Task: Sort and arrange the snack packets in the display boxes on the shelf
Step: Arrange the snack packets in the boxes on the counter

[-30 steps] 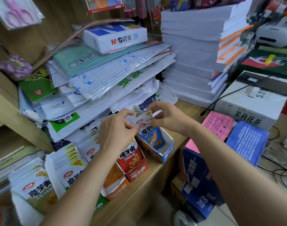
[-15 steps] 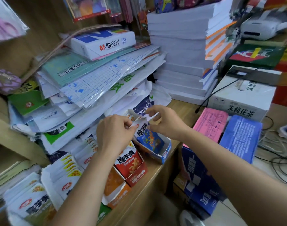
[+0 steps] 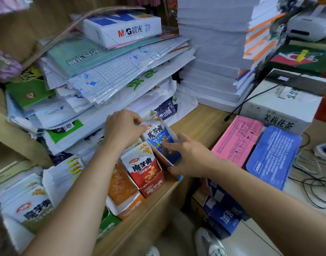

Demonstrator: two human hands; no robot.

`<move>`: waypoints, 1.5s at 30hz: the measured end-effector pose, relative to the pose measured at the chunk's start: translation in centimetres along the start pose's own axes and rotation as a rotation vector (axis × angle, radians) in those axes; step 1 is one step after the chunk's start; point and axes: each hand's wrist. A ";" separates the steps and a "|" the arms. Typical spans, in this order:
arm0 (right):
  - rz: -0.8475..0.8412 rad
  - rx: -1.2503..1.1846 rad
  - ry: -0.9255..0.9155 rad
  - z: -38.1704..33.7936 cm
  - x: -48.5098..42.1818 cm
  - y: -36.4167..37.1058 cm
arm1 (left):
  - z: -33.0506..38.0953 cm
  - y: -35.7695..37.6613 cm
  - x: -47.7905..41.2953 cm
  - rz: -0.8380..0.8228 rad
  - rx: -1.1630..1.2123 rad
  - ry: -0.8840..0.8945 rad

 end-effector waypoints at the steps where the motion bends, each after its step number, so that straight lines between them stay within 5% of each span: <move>1: -0.017 0.018 0.004 0.1 0.2 0.1 | 0.1 -0.1 0.0 -0.016 0.004 0.009; 13: 0.118 0.147 -0.124 -0.4 1.8 1.9 | 0.2 0.6 -0.3 0.064 -0.046 -0.121; 26: -0.068 0.180 -0.104 0.6 1.4 1.4 | -0.3 0.4 -0.1 0.148 0.074 0.000; 35: -0.132 0.378 -0.040 -0.8 0.9 1.7 | -0.6 -0.5 -0.3 -0.042 0.112 0.032; 45: -0.138 0.438 -0.096 -0.5 1.4 1.8 | -0.1 -0.5 0.6 -0.003 0.099 0.023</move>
Point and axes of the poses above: each hand's wrist, its own x-axis away from the middle knuckle, its own y-axis out of the palm, z = x × y, and after that the axes turned 2 degrees about x, right-handed
